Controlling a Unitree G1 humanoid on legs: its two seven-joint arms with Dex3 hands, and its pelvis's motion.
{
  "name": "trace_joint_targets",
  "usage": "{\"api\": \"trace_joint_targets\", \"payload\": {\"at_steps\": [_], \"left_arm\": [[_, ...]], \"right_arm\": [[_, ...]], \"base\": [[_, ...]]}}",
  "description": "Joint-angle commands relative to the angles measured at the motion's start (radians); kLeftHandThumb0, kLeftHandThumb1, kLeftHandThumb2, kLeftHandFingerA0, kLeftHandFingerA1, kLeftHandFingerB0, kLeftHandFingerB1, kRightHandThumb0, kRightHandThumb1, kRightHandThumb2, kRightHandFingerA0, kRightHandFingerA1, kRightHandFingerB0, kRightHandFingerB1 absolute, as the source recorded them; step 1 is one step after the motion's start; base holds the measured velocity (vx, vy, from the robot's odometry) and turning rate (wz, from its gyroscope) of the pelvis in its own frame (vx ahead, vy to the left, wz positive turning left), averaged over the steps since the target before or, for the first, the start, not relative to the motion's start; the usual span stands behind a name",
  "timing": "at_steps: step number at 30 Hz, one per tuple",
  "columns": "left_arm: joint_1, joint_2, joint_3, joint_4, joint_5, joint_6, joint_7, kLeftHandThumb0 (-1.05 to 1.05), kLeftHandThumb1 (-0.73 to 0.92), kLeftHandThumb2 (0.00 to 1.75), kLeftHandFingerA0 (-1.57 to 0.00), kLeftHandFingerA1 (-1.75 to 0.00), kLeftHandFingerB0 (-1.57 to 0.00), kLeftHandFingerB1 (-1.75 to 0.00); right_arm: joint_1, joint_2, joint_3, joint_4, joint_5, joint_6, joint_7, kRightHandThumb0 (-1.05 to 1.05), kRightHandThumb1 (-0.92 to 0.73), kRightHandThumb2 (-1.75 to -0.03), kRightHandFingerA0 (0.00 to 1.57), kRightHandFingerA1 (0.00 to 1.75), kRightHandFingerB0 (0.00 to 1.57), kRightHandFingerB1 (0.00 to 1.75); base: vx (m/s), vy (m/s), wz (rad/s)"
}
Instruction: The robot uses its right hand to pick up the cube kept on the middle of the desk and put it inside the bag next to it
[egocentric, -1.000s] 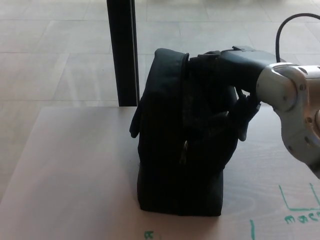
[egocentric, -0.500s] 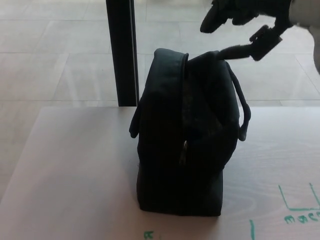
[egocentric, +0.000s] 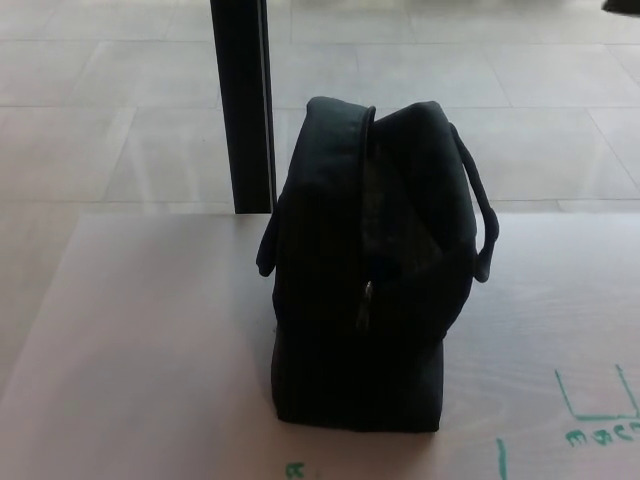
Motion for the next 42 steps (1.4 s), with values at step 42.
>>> {"api": "trace_joint_targets", "payload": {"at_steps": [42], "left_arm": [[0.102,0.054,0.007,0.265,0.093,-0.139,0.05,-0.79,0.56,0.96,-0.09,-0.51,0.0,-0.35]], "right_arm": [[1.515,0.323,-1.087,0.416,0.129,-0.272,-0.835,-0.84,-0.85,-0.64,0.01,0.93,0.13,0.66]], "base": [[0.0,0.0,0.0]]}}
